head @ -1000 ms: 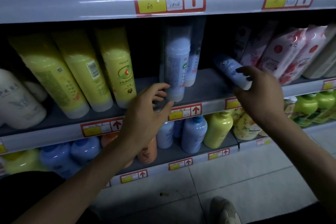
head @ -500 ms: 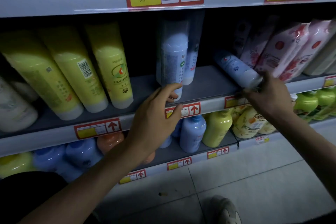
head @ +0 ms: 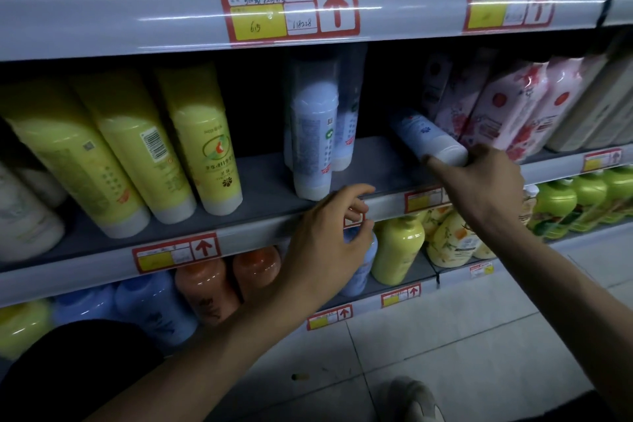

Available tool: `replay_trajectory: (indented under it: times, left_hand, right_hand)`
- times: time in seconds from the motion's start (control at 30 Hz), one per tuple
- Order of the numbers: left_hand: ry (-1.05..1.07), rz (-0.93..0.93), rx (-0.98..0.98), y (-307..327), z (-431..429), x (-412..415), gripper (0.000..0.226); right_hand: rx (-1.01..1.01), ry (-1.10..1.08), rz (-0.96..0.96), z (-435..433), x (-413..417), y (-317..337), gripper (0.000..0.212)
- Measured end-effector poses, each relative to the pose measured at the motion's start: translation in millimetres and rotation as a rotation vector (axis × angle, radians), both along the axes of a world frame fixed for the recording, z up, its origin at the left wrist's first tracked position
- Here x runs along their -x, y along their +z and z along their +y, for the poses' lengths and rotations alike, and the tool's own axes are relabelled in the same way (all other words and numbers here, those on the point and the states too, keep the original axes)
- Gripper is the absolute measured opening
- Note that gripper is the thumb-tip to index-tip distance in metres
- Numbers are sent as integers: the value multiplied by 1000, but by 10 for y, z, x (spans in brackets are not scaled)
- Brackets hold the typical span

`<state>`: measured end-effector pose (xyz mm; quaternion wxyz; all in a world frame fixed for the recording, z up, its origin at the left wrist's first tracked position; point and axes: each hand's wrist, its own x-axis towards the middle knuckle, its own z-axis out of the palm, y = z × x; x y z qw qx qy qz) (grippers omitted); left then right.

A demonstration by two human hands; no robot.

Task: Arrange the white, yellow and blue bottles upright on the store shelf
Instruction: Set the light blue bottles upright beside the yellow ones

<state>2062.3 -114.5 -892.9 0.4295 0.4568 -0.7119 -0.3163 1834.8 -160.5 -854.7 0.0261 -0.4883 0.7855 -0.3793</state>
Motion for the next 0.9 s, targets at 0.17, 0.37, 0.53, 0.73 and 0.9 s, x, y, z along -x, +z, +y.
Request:
replay_trajectory:
  times: [0.17,0.37,0.53,0.73,0.9]
  left_hand:
    - [-60,259,-454,99,25,207,24]
    - [-76,442,-772,161,1,382,14]
    - [-55,498,-827,151,-19,490,35]
    - [-58,585,-847,104,-46,519,36]
    - [-82,513,-856,74,-125,445,51]
  right_hand:
    - [-44,48,-329,226,-138,81,59]
    - [-165,172,-624,559,-321,52,41]
    - [-195,216,-646,723,-432,-24,40]
    - [-312,316,-690,846,-514,-39,60]
    - [-474,396,-618,909,-407,28,34]
